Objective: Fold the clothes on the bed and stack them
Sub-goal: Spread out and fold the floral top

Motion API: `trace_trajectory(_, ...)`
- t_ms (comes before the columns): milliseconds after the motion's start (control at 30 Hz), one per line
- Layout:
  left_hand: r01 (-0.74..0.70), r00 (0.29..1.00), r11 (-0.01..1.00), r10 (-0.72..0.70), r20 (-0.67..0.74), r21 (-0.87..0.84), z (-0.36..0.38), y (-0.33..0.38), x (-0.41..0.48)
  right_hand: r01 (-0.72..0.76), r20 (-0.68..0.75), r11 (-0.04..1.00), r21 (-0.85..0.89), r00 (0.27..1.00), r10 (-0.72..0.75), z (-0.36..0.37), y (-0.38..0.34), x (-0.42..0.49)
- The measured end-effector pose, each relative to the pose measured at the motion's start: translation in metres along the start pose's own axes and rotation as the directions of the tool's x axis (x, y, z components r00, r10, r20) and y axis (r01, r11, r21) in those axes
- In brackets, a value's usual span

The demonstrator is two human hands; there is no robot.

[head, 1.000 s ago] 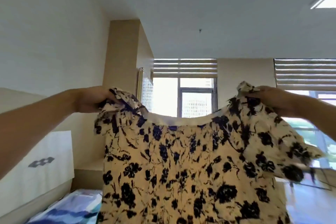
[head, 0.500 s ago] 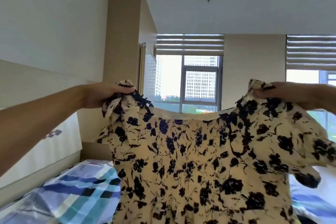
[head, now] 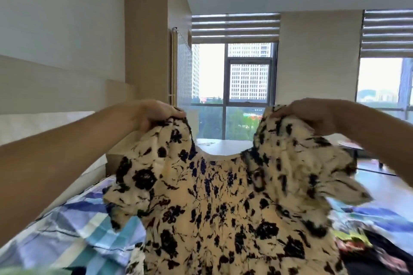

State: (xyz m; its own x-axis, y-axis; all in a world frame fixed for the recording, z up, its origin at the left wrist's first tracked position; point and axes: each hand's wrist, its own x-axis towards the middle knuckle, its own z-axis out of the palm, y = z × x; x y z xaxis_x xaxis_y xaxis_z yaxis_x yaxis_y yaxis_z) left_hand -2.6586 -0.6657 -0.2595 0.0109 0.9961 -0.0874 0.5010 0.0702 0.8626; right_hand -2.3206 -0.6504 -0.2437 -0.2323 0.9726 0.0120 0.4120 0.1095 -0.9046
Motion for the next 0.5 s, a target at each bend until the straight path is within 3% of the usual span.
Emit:
trace_trajectory(67, -0.051, 0.999, 0.998, 0.050, -0.011, -0.038, 0.015, 0.012, 0.000, -0.002, 0.076, 0.999, -0.042, 0.997, 0.006, 0.047, -0.008, -0.011)
trace_trajectory(167, -0.201, 0.979, 0.978, 0.200, -0.030, -0.058, 0.045, 0.024, -0.003, 0.111, 0.131, 0.987, 0.112, 0.983, -0.126, 0.088, -0.022, 0.006)
trace_trajectory(333, -0.383, 0.901, 0.913, 0.402, 0.161, -0.139, 0.056, 0.026, -0.017, 0.268, 0.144, 0.891, 0.367, 0.930, -0.339, 0.111, -0.042, 0.010)
trace_trajectory(433, -0.461, 0.877, 0.886, 0.463, 0.130, -0.048, 0.047, 0.010, -0.014, 0.286, 0.268, 0.909, 0.304, 0.890, -0.369, 0.105, -0.048, 0.004)
trace_trajectory(500, -0.476, 0.879, 0.878, 0.477, 0.006, -0.050, 0.046, 0.004, -0.014, 0.371, 0.191, 0.904, 0.211, 0.892, -0.411, 0.096, -0.049, 0.001)
